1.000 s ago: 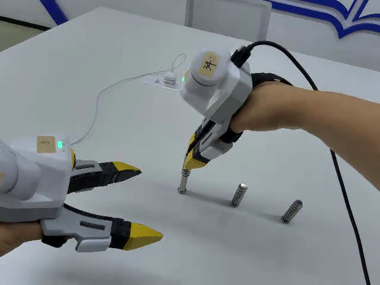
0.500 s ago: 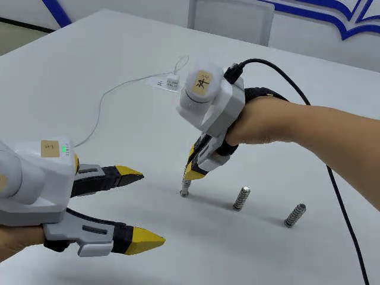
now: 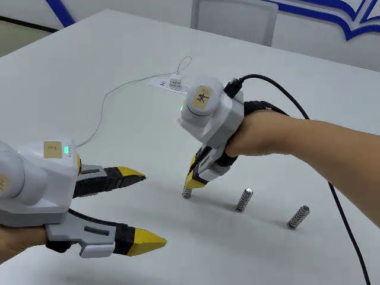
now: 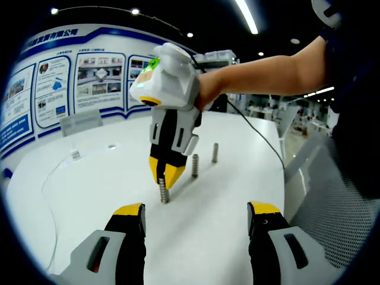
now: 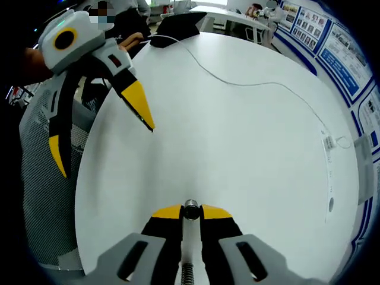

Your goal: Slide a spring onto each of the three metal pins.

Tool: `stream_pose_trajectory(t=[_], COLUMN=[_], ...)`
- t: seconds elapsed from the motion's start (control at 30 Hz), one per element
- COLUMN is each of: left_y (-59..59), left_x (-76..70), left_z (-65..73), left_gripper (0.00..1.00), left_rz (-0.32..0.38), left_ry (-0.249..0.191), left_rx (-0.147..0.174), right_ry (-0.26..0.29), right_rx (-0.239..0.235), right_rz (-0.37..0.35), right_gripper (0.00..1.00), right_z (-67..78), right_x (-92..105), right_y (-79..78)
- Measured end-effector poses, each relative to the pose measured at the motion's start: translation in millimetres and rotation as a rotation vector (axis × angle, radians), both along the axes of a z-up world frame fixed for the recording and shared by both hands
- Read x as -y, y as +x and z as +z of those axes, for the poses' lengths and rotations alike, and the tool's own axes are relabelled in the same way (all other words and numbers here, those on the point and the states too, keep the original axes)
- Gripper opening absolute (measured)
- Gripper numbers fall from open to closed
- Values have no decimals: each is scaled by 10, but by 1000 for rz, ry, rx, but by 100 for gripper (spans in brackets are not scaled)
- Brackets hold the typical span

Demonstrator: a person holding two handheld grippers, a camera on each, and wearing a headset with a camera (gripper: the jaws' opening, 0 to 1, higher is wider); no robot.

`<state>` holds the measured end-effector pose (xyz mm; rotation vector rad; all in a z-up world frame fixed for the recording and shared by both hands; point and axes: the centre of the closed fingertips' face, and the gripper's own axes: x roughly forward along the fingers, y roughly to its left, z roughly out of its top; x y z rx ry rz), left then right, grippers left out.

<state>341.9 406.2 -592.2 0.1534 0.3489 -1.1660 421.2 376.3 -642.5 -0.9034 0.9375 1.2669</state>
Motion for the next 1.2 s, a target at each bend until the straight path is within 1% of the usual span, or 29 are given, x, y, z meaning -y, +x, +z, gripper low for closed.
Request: stream_pose_trajectory(t=[0.17,0.43,0.77,1.0,1.2], left_y=[2,4,19,42,55], left_x=[-2,-18,12,36,40], left_z=[-1,-4,12,42,59], left_gripper=[71,71,72,72,73], left_rz=[3,6,0,0,6], left_ry=[-1,0,2,-1,-2], left_rx=[1,3,7,12,12], right_ry=[-5,9,36,69,112], right_rx=[0,-3,6,15,29], right_rz=[-2,-13,-45,-77,-117], right_gripper=[12,13,21,28,33], right_z=[-37,-36,17,76,142], right_x=[6,8,94,200,319], right_y=[-14,-23,-8,0,9])
